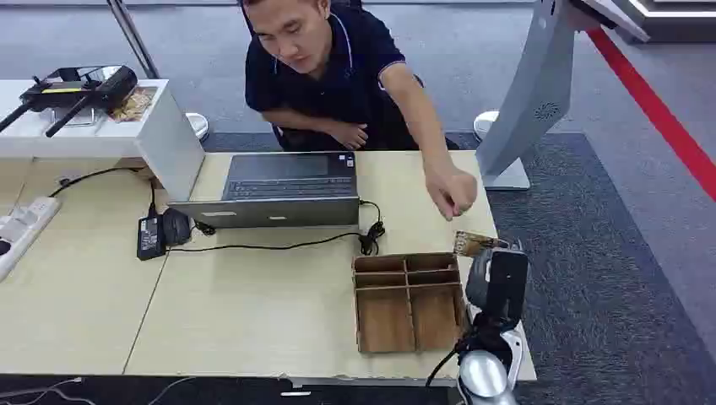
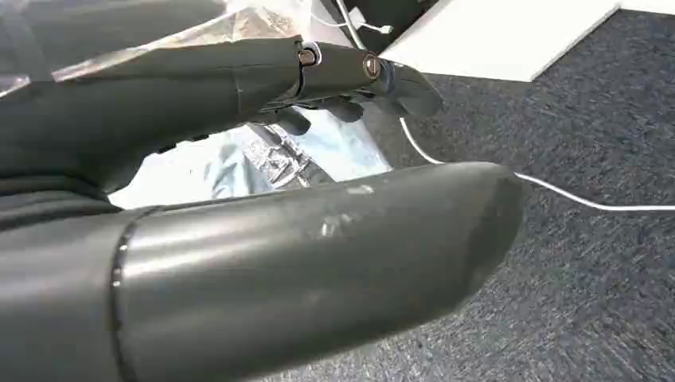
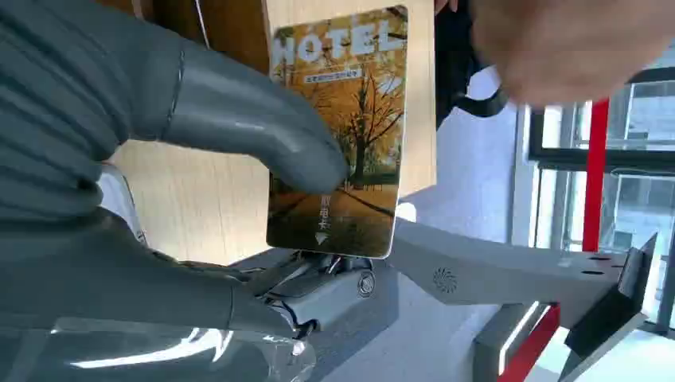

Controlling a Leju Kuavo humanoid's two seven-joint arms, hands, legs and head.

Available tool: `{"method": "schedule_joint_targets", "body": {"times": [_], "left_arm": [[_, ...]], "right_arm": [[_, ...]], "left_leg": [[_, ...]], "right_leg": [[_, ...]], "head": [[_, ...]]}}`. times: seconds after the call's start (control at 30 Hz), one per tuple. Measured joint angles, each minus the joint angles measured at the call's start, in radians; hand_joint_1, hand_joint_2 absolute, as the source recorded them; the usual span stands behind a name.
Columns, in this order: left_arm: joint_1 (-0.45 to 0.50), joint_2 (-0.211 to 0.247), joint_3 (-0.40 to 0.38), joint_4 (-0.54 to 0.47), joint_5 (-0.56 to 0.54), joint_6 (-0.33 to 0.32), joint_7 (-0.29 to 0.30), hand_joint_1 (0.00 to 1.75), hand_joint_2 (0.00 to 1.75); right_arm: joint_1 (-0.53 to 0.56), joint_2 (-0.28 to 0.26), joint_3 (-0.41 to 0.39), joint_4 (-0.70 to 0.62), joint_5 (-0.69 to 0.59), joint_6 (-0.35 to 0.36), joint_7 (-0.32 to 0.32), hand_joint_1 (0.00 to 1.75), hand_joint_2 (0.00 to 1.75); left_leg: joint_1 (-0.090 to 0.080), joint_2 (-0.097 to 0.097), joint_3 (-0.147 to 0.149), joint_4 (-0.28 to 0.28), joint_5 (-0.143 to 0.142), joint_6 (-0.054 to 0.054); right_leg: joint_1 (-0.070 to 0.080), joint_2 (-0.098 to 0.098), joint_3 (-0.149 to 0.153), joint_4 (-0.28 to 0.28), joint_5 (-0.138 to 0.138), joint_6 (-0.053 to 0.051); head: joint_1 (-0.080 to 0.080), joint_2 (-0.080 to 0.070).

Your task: Pass the card to the sensor for recognition and then transmit it.

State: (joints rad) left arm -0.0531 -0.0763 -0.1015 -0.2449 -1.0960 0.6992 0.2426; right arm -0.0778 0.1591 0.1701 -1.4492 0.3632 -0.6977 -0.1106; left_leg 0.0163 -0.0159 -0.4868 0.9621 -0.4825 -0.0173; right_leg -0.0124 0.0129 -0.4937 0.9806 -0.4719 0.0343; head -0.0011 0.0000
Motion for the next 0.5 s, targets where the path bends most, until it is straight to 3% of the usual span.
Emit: {"method": "schedule_joint_targets", "body": {"times": [0.5], "left_arm": [[0.001, -0.001, 0.008, -0.001, -0.013, 0.000, 0.000, 0.00, 0.00]], "right_arm": [[0.011, 0.000, -0.004, -0.001, 0.071, 0.000, 0.003, 1.75, 1.75]], "left_leg": [[0.000, 0.000, 0.000, 0.000, 0.000, 0.000]], "right_leg": [[0.000, 0.000, 0.000, 0.000, 0.000, 0.000]], "head": [[0.000, 0.000]]}}
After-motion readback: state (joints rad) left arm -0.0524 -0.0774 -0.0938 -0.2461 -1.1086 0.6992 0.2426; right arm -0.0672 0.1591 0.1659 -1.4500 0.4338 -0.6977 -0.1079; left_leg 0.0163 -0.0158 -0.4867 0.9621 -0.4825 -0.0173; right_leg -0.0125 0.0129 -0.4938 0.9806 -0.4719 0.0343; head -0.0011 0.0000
